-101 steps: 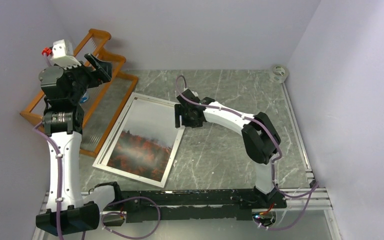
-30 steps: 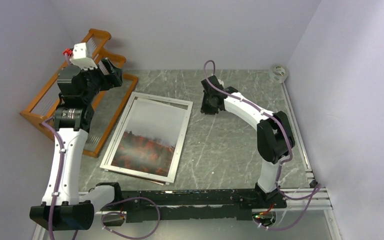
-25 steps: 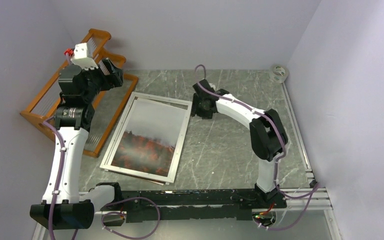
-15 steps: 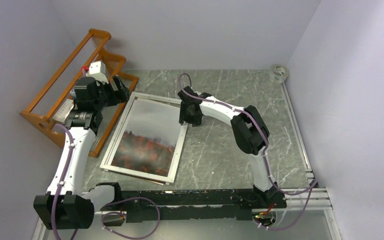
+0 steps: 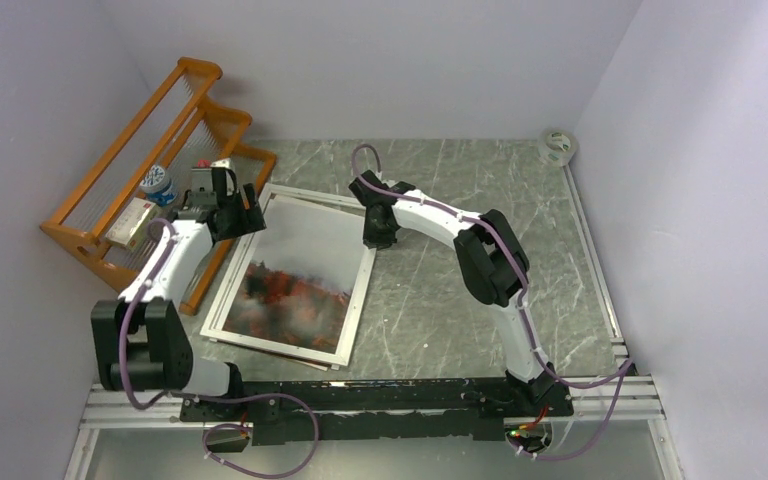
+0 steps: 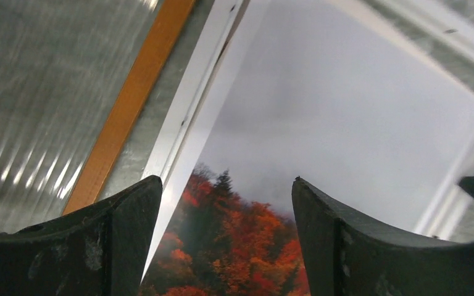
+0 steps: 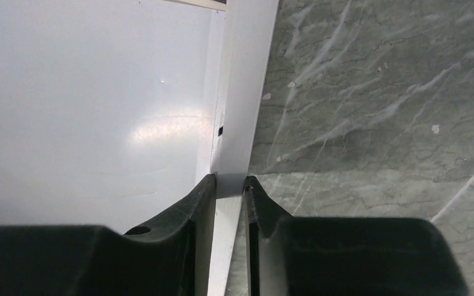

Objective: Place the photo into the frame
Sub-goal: Move the photo frame to the center of the board.

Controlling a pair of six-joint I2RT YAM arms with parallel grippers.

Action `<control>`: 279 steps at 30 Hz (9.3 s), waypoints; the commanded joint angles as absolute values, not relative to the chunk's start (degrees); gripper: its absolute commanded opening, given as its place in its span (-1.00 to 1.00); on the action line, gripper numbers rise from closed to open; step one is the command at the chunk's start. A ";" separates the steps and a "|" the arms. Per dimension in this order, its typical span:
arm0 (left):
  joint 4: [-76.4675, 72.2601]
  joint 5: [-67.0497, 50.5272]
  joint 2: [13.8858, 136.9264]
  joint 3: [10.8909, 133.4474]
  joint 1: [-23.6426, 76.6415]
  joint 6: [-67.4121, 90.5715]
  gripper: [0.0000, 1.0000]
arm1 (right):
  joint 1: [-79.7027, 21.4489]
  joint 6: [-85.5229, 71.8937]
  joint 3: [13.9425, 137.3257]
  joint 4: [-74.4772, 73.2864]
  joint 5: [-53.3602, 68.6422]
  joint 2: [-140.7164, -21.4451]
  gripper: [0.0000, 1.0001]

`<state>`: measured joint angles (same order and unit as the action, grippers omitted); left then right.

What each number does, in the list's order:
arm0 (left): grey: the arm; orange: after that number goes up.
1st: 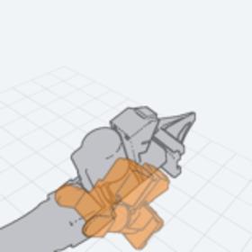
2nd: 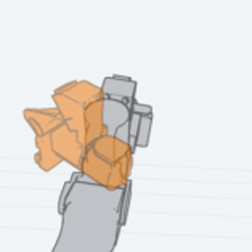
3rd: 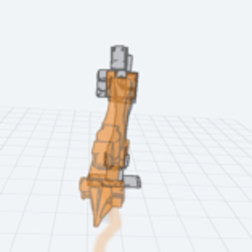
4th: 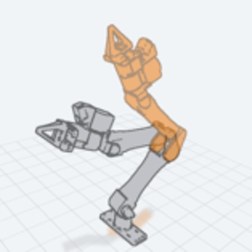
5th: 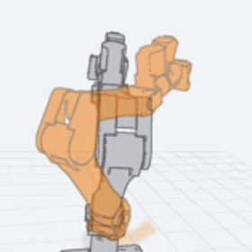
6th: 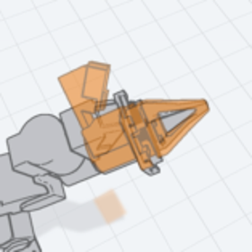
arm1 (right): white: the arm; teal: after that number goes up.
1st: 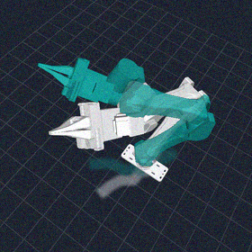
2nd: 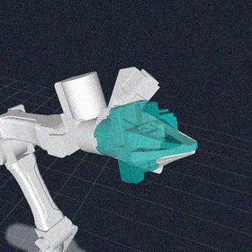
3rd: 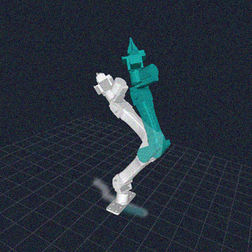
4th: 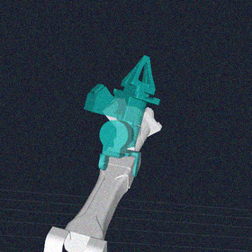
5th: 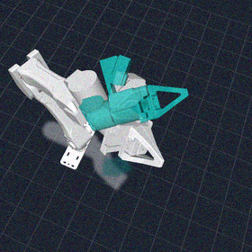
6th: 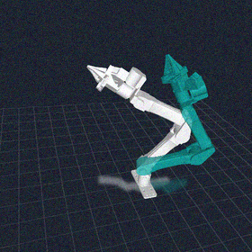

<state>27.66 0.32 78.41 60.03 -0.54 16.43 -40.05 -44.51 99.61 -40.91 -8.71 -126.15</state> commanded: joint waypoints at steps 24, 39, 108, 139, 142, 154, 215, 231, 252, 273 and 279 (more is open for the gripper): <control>36.13 6.40 109.00 77.56 -0.76 17.32 0.18 | -38.19 -38.30 93.00 -37.70 -10.50 -121.10 -0.87; 39.15 4.63 110.62 82.65 -1.13 15.30 -0.94 | -38.26 -39.23 90.99 -33.23 -3.84 -118.34 -0.95; 36.21 -17.49 111.02 82.12 16.51 22.46 -0.39 | -9.07 -28.15 60.81 -31.83 -6.34 -93.98 0.19; 37.74 -11.98 110.82 76.48 13.08 22.47 -0.53 | -8.08 -17.66 66.17 -29.01 -8.40 -103.54 -0.17; 37.66 -12.55 109.91 76.47 13.10 22.11 -0.48 | -8.12 -19.95 64.51 -31.52 -7.91 -100.51 0.05; 37.99 -13.96 111.12 76.80 13.03 21.18 -0.48 | -8.53 -22.38 56.43 -35.40 -5.61 -93.69 -0.11; 38.10 -14.30 113.12 76.20 13.01 22.66 -0.60 | -1.51 -19.81 48.25 -22.00 15.62 -88.43 -0.95; 37.88 -14.26 113.10 76.40 13.01 23.34 -0.58 | -1.81 -21.21 50.11 -25.31 8.55 -86.20 0.06; 37.88 -14.76 113.64 76.73 13.01 23.29 -0.60 | -6.44 -21.52 53.07 -27.87 0.17 -90.61 -0.34; 37.88 -14.74 114.02 76.84 13.01 23.22 -0.62 | -6.42 -22.02 53.50 -27.10 2.84 -91.10 -1.00; 37.88 -14.43 113.82 76.81 13.01 23.13 -0.62 | -6.43 -23.79 54.35 -26.44 2.70 -88.69 -0.04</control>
<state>37.54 -14.70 112.36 76.51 13.02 23.24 -6.46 -21.96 51.66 -27.90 2.26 -91.18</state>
